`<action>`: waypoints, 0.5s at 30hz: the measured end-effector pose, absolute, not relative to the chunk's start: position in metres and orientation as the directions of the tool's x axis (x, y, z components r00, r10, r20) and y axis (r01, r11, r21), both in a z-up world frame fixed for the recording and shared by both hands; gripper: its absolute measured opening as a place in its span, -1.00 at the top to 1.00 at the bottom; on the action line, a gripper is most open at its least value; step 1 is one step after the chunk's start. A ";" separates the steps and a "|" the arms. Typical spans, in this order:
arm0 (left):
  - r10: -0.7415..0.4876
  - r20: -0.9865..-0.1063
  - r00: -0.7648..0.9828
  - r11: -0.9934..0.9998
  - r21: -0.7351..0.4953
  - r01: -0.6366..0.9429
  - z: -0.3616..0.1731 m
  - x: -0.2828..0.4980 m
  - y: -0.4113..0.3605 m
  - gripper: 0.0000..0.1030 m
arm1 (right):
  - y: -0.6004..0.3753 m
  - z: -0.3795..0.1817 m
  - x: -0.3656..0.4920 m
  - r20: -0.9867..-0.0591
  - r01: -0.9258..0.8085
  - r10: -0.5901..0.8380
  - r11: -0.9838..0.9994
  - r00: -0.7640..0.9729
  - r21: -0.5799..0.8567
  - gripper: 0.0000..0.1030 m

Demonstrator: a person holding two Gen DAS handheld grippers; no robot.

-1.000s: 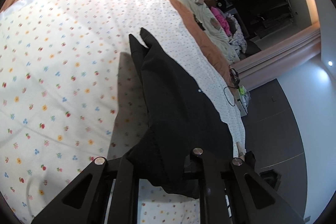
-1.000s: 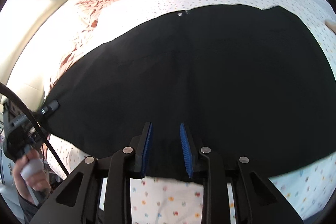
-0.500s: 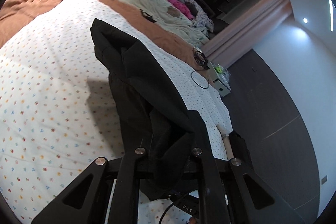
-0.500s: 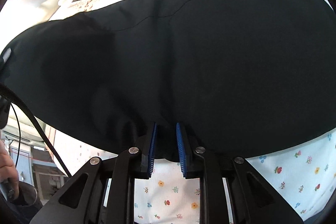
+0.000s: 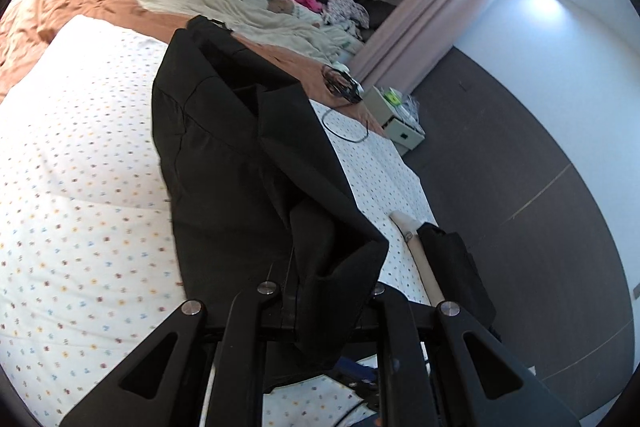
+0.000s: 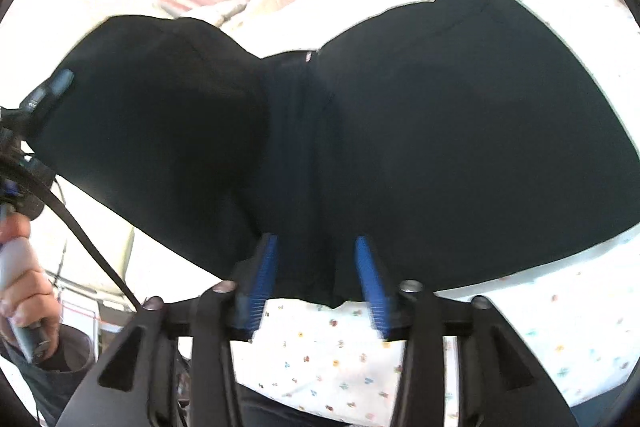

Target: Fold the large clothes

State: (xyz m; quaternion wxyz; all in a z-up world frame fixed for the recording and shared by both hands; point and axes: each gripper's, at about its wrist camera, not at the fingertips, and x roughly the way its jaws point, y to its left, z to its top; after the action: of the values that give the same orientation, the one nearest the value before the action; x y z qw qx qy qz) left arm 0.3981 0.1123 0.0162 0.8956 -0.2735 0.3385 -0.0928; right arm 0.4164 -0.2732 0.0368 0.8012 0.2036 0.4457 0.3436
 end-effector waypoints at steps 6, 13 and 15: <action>-0.370 -0.597 0.712 0.850 -0.526 0.001 0.012 0.427 0.071 0.74 | -0.341 0.049 0.421 -0.538 -0.336 0.709 0.697 0.456 0.633 0.15; -0.386 -0.686 0.617 0.876 -0.482 0.012 -0.016 0.462 0.010 0.74 | -0.402 0.035 0.416 -0.535 -0.256 0.668 0.717 0.517 0.648 0.14; -0.392 -0.712 0.582 0.884 -0.468 0.024 -0.026 0.470 -0.010 0.74 | -0.416 0.026 0.415 -0.541 -0.222 0.661 0.716 0.520 0.662 0.14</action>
State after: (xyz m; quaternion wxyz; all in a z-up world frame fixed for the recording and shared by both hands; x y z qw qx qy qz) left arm 0.4696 -0.0099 -0.0257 0.8646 -0.2092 0.4408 -0.1203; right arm 0.4154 -0.4161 0.0255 0.8299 0.2671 0.4113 0.2660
